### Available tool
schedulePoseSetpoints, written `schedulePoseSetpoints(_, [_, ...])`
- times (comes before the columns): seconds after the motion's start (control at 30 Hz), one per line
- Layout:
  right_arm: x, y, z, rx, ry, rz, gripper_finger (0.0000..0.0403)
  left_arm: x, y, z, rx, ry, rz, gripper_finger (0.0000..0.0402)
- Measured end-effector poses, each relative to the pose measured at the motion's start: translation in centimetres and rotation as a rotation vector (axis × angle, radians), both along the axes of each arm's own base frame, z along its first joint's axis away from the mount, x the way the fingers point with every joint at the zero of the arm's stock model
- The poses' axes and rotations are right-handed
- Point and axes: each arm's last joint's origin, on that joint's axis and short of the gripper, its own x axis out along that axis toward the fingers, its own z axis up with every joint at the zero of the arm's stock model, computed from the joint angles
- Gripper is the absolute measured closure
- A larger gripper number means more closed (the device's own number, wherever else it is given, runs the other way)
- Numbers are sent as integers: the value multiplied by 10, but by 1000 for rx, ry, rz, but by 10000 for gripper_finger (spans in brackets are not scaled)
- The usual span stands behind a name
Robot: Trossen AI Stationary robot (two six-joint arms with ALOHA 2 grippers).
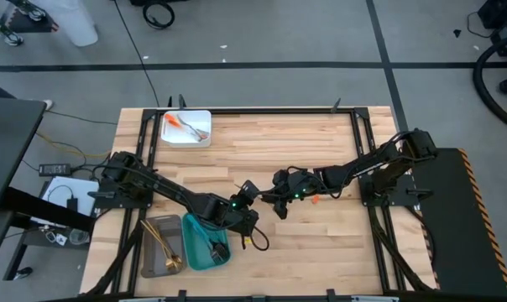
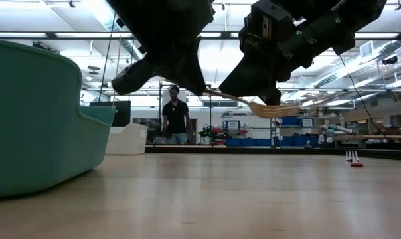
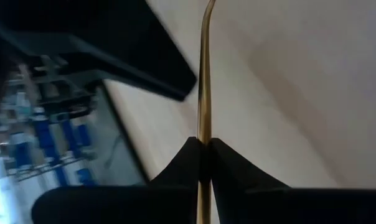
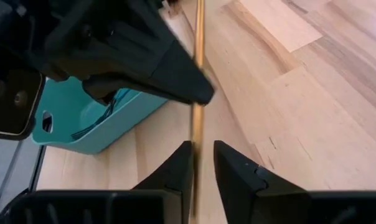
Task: Sort silverware by color (type)
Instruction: Put the gold fork into the black bin
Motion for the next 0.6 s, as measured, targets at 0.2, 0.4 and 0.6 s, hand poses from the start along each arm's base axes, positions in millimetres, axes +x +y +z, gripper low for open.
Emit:
schedulePoseSetpoints(0.2, [0,1,0,1,4,34,287,-5,0,-4,-30,49,10,376])
schedulePoseSetpoints(0.4, [0,2,0,1,5,61,248,-10,-4,-5,-46,68,22,376])
schedulePoseSetpoints(0.6, [0,2,0,-6,6,72,219,-16,-12,-3,-61,70,12,376])
